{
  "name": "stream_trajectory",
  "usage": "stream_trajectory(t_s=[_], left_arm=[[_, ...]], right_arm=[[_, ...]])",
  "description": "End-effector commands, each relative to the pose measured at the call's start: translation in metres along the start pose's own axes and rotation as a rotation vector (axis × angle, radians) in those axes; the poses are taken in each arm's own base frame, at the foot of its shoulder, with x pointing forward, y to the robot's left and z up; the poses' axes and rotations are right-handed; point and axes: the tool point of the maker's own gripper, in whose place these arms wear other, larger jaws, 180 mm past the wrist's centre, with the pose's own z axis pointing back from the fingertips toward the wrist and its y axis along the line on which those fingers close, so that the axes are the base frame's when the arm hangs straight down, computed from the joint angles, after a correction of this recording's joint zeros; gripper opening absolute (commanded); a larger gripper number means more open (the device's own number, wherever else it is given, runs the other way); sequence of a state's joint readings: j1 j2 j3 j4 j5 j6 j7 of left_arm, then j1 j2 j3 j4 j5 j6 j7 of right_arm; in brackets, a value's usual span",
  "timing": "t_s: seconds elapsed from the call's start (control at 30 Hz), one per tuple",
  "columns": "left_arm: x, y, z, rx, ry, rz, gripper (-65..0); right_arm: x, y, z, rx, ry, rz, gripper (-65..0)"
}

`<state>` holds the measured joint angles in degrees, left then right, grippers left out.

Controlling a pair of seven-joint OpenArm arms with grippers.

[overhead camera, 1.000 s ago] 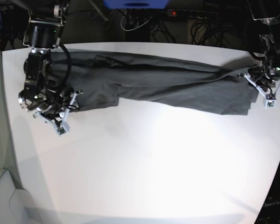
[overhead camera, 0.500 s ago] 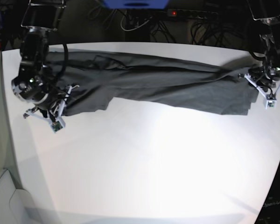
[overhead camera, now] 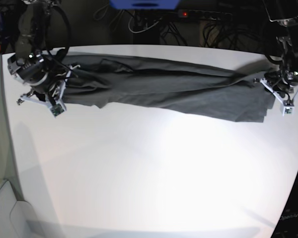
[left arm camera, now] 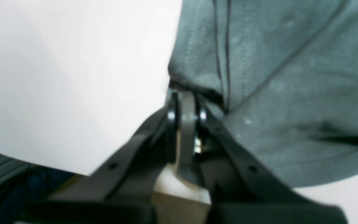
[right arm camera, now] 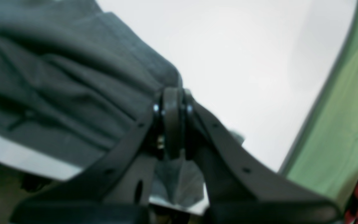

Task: Layout the t-shirt on the table in an organized manner, then fold the t-shirt properly
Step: 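Regrasp the strip end with the right gripper and pull it taut, then regrasp the strip end with the left gripper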

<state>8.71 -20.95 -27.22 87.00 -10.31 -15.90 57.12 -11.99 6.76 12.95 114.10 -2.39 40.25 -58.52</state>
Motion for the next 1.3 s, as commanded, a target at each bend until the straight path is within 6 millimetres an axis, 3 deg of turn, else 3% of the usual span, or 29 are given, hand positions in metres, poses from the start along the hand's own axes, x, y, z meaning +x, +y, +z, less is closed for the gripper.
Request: stream_trajectory(t_s=[0.0,0.27,0.83,0.93,1.03,1.17,1.27], left_arm=[[0.016,0.009,0.006,0.022,-0.050,-0.010,-63.8],[0.013,0.007,0.004,0.018,-0.064,-0.012,-63.8],[0.018,0.010,0.007,0.021,-0.079,-0.012,-63.6],[0.021,0.010,0.007,0.022,-0.084,-0.011,-63.3],[0.020,0.015,0.008,0.031,-0.083,0.007,-55.0],[0.029,0.033,0.023,0.074,-0.132,0.039,-29.9],[0.043,0.036,0.036,0.091,-0.183,0.029,-14.6]], right_arm=[[0.002,-0.010,0.005,-0.032,-0.020,-0.006,-65.0],[-0.034,-0.010,0.011,-0.036,0.055,-0.042,-65.0],[-0.050,0.000,0.007,-0.007,0.101,-0.049,-65.0],[-0.049,0.005,0.006,0.001,0.099,-0.066,-60.6],[-0.051,0.007,0.007,0.005,0.104,-0.067,-50.4],[-0.055,0.010,0.007,0.014,0.109,-0.065,-35.6],[-0.054,0.011,0.007,0.015,0.107,-0.066,-30.6]])
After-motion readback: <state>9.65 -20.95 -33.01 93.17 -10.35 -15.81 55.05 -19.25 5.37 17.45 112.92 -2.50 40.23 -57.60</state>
